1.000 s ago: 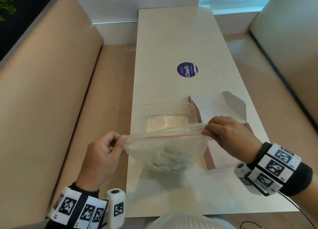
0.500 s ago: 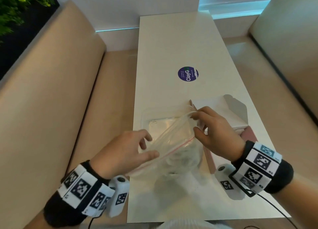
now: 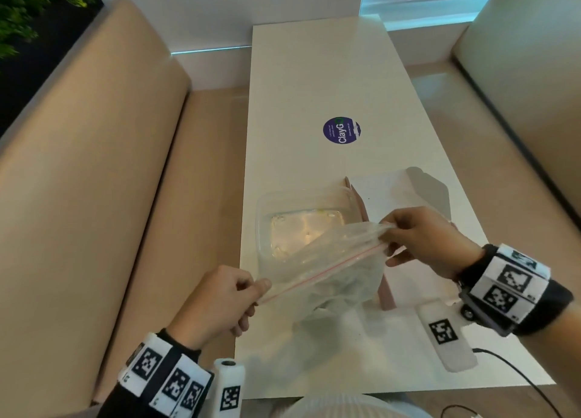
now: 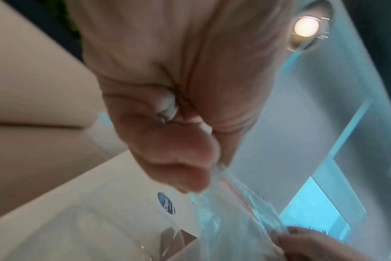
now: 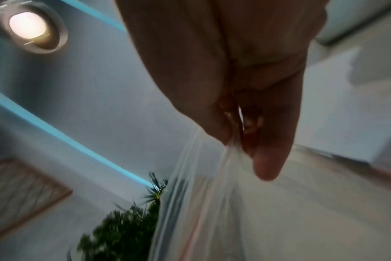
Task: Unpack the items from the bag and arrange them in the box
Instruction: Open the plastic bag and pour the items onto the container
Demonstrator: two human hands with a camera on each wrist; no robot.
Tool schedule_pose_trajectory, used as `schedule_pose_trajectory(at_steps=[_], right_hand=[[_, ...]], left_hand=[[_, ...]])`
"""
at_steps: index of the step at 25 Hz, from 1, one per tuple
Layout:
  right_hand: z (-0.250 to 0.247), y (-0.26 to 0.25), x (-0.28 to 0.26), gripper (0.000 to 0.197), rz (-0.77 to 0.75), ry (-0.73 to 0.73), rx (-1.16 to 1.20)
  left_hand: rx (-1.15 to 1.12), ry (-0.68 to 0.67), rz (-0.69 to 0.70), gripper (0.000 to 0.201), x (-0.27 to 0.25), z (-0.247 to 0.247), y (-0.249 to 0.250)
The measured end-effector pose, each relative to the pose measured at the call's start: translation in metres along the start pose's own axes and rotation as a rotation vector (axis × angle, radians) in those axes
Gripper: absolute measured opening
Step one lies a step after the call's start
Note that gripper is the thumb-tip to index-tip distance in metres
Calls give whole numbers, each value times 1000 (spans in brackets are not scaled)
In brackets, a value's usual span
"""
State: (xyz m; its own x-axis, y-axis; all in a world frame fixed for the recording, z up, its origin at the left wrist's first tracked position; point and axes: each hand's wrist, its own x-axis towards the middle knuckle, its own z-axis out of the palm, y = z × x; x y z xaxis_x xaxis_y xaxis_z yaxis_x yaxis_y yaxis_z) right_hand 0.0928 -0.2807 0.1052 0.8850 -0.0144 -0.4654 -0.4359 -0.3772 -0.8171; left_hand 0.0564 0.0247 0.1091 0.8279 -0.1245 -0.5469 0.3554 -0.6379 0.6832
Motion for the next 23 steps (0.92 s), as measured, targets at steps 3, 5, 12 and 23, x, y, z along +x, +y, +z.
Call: schedule_pose_trajectory(at_steps=[3, 5, 12, 23], right_hand=[[-3, 11, 3, 20, 90, -273, 503], [0, 27, 6, 32, 112, -382, 729], [29, 50, -1, 38, 150, -385, 1115], [39, 62, -13, 44, 232, -448, 902]], left_hand=[[-494, 38, -56, 27, 9, 2, -13], [-929, 16, -88, 17, 17, 5, -22], [-1567, -132, -36, 70, 32, 20, -37], [-1046, -203, -72, 51, 42, 48, -43]])
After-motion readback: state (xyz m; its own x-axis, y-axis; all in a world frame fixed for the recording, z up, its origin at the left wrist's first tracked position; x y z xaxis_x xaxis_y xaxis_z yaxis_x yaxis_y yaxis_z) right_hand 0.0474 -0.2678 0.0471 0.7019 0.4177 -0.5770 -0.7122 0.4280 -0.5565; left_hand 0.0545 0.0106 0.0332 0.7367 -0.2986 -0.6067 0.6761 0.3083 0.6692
